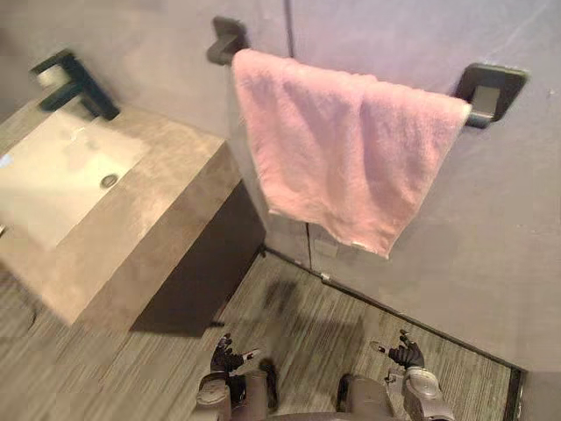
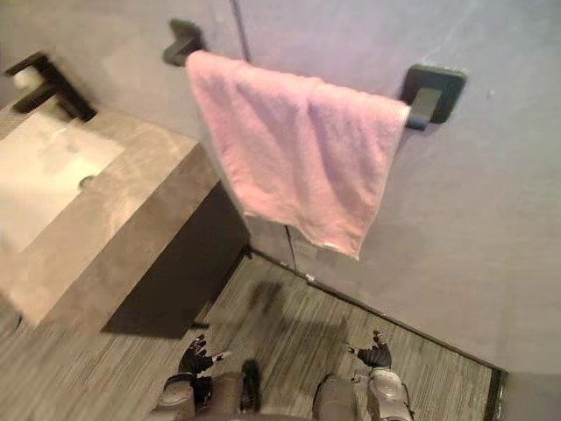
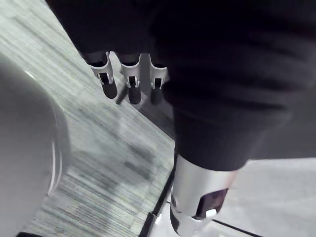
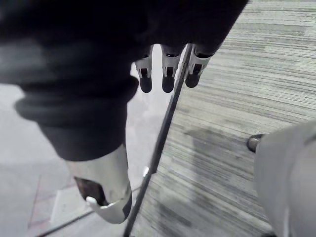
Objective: Organize washtable
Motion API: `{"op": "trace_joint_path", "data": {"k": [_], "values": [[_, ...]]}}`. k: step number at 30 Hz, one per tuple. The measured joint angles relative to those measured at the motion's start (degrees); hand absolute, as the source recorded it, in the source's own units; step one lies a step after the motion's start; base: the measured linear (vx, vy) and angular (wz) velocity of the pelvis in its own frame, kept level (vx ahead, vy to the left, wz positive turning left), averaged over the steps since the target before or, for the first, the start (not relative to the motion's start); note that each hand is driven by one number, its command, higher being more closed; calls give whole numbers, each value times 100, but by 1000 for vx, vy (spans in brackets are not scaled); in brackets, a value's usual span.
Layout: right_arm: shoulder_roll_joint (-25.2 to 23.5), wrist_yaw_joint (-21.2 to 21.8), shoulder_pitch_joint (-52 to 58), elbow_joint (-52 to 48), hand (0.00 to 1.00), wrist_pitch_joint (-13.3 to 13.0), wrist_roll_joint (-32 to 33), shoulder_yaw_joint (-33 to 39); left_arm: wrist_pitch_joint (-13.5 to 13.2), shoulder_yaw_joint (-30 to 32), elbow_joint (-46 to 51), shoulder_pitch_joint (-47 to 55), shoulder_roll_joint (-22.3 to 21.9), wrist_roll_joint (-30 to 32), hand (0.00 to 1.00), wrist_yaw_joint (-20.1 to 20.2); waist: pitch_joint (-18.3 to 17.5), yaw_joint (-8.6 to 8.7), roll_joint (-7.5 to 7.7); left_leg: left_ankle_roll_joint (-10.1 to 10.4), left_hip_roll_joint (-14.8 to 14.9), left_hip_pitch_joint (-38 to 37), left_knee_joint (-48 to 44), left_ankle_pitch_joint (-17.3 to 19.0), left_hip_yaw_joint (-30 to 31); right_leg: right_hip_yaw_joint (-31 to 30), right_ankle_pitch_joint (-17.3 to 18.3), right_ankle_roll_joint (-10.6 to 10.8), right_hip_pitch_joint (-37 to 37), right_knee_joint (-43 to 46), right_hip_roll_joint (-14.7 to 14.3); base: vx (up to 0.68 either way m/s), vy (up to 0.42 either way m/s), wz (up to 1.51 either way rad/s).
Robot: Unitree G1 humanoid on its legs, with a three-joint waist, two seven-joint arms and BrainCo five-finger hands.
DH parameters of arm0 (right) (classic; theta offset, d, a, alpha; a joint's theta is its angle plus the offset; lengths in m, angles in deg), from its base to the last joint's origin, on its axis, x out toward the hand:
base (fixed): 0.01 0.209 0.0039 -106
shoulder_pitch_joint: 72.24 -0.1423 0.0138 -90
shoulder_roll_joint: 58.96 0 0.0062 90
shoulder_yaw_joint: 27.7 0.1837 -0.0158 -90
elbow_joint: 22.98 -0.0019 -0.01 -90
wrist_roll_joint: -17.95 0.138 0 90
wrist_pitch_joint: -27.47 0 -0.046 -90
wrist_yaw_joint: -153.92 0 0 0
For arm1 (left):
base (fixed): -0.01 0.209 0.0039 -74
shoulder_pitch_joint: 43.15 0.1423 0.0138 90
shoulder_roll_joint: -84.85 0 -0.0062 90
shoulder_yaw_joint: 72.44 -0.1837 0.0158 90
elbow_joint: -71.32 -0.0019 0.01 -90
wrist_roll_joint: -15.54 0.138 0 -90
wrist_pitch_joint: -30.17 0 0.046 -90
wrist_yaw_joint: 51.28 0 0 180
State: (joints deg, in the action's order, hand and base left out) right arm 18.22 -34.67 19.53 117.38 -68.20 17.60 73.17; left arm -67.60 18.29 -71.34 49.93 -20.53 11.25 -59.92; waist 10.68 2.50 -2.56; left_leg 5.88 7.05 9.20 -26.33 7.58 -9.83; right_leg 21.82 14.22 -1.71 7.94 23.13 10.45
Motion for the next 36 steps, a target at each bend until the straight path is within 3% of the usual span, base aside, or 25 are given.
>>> {"op": "trace_joint_path", "data": {"k": [1, 3, 5, 6, 8, 11, 15, 18, 20, 22, 23, 24, 26, 28, 31, 32, 34, 36], "values": [[-42, 1, 28, 11, 0, 1, 0, 13, 6, -8, -41, -19, 2, 9, 0, 20, -12, 21, -19, 20, 88, -310, 51, 267, -160, 308, -65, -8, -2, -6, 31, -219, 52, 141], [-41, 0, 6, 18, 0, 2, 1, 132, 13, -23, -76, -82, 7, 39, 0, 83, -18, 109, -73, 51, 196, -413, 375, 317, -435, 764, -141, 48, -5, 20, 122, -210, 71, 140], [-35, -8, -72, 57, 0, 13, 33, 284, 62, -133, -83, -90, 65, 65, 0, 100, -27, 194, -146, -151, -75, -740, 1701, -39, -398, 971, -341, 263, -126, -432, 6, -249, 60, 130], [-40, -11, -94, 55, 0, 12, 40, 283, 93, -140, -101, -53, 93, 98, 0, 103, -35, 179, -151, -153, -152, -857, 2060, -294, -306, 1033, -476, 242, -213, -670, -10, -232, 73, 81], [-57, -11, -102, 90, 0, 0, 58, 273, 112, -150, -205, 96, 139, 211, 0, 101, -154, 172, -316, -231, -254, -1029, 2797, -769, -90, 1134, -833, 303, -470, -1338, -178, -210, 106, 59], [-90, -10, -132, 275, 0, 13, 50, 258, 120, -120, -320, 246, 186, 265, 0, 99, -186, 144, -353, -250, -316, -1146, 3173, -1026, 37, 1112, -1064, 320, -562, -1577, -249, -149, 56, 30], [-95, -12, -158, 453, 0, 102, -27, 176, 106, 39, -374, 402, 180, 229, 0, 109, -233, 106, -239, -254, -315, -1081, 3207, -1062, 34, 1039, -1227, 322, -562, -1722, -307, -138, 22, -7], [-65, -10, -134, 509, 0, 184, -104, -20, 96, 159, -403, 411, 193, 224, 0, 109, -217, 113, -101, -314, -417, -1059, 3209, -1086, 189, 877, -914, 406, -234, -897, -89, -72, 4, 13], [-48, -12, -32, 413, 0, 185, -112, 22, 110, 175, -416, 330, 172, 224, 0, 106, -212, 167, -60, -380, -500, -966, 3196, -1123, 575, -584, -829, 234, 66, -181, -194, -27, -53, 92], [-76, -3, 121, 381, 0, 199, -150, -8, 102, 351, -350, 335, 173, 224, 0, 105, -230, 144, 150, -379, -696, -883, 3202, -1124, 1103, -2036, -317, 365, 103, 160, -278, -8, -119, 142], [-118, -2, 172, 384, 0, 202, -149, -9, 99, 433, -342, 346, 188, 223, 0, 104, -250, 118, 240, -375, -769, -861, 3206, -1128, 1175, -2266, -85, 468, 58, 105, -264, -12, -203, 127], [-199, 3, 194, 388, 0, 216, -134, -7, 104, 690, -339, 349, 170, 210, 0, 91, -257, 14, 320, -358, -807, -846, 3210, -1144, 1256, -2156, 84, 521, -5, 125, -229, 9, -113, 89], [-224, -4, 178, 378, 0, 217, -134, -7, 96, 986, -258, 367, 16, 215, 0, 93, -246, -97, 303, -357, -732, -753, 3182, -1144, 1273, -1820, 151, 533, -4, 109, -217, 3, -118, 81], [-252, -4, 200, 221, 0, 218, -127, -5, 104, 1134, -164, 373, -43, 185, 0, 97, -205, -122, 229, -356, -645, -311, 2770, -1143, 1297, -1380, 214, 562, -66, 67, -185, -7, -81, 109], [-285, -11, 213, 200, 0, 218, -126, -20, 117, 1339, -64, 338, -38, 21, 0, 97, -136, -154, 316, -376, -510, 297, 1857, -1094, 951, -712, 255, 557, -196, 95, -17, 69, 8, 117], [-328, -16, 214, 122, 0, 223, -119, -64, 123, 1463, 50, 293, -27, -106, 0, 92, -40, -200, 381, -649, -384, 527, 1238, -899, 121, -419, 336, 552, -309, 261, 135, 124, 40, 95], [-392, -23, 160, -61, 0, 221, -87, -70, 131, 1573, 95, 243, -29, -225, 0, 88, 79, -179, 458, -857, -274, 709, 813, -811, -760, -121, 430, 591, -429, 454, 296, 115, 59, 105], [-444, -70, 20, -239, 0, 207, -20, -73, 129, 1624, 155, 210, -7, -431, 0, 83, 143, -330, 521, -873, -473, 758, 1058, -790, -853, 185, 446, 591, -583, 318, 500, 57, 134, 95]]}}
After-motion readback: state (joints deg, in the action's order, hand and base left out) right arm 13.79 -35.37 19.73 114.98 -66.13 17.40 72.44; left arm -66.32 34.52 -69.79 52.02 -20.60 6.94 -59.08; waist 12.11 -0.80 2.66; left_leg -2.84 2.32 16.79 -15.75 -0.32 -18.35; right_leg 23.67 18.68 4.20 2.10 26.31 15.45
